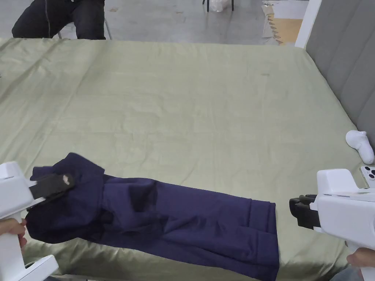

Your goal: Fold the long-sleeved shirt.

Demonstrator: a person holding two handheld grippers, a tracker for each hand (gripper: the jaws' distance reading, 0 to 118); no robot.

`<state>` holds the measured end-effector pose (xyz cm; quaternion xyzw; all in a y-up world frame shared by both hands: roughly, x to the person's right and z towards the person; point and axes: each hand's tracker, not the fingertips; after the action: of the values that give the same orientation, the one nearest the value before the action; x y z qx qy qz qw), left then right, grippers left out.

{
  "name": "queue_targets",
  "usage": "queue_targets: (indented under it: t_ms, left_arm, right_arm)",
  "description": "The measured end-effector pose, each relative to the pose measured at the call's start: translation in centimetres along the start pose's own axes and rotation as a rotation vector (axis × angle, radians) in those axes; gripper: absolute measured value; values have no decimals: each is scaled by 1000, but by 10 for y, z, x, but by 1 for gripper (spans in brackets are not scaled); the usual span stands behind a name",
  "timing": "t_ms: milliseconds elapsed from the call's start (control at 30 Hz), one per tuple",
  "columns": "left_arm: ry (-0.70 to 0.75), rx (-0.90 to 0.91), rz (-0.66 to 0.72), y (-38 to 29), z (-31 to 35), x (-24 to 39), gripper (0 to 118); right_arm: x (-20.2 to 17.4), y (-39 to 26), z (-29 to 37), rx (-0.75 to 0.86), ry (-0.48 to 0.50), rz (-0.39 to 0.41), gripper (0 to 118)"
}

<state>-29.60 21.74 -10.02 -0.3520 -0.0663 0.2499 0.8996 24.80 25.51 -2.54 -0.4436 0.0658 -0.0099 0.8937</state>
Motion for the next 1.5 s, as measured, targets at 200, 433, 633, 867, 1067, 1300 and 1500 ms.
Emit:
queue_targets:
  t_ms: [200, 433, 633, 867, 1067, 1300, 1500]
  left_arm:
    - [151, 10, -551, -37, -2, 154, 29]
    - [72, -164, -856, -145, -88, 262, 29]
    - [-13, -351, -897, -234, -152, 303, 50]
    - [-262, -549, -746, -243, -148, 308, 111]
    - [-392, -373, -485, -156, -75, 285, 91]
    - [-269, -305, -398, -88, -70, 242, 4]
    - [-277, -599, -364, -131, -129, 237, 4]
  right_arm:
    - [3, -6, 2, 3, -10, -3, 0]
    - [27, -21, 15, 13, -55, -76, 0]
    - [52, -38, 29, 11, -109, -136, 0]
    - [68, -52, 35, -3, -140, -176, 0]
    - [65, -53, 34, -2, -130, -182, 0]
    - [53, -47, 29, 6, -105, -163, 0]
    - [46, -46, 31, 7, -93, -147, 0]
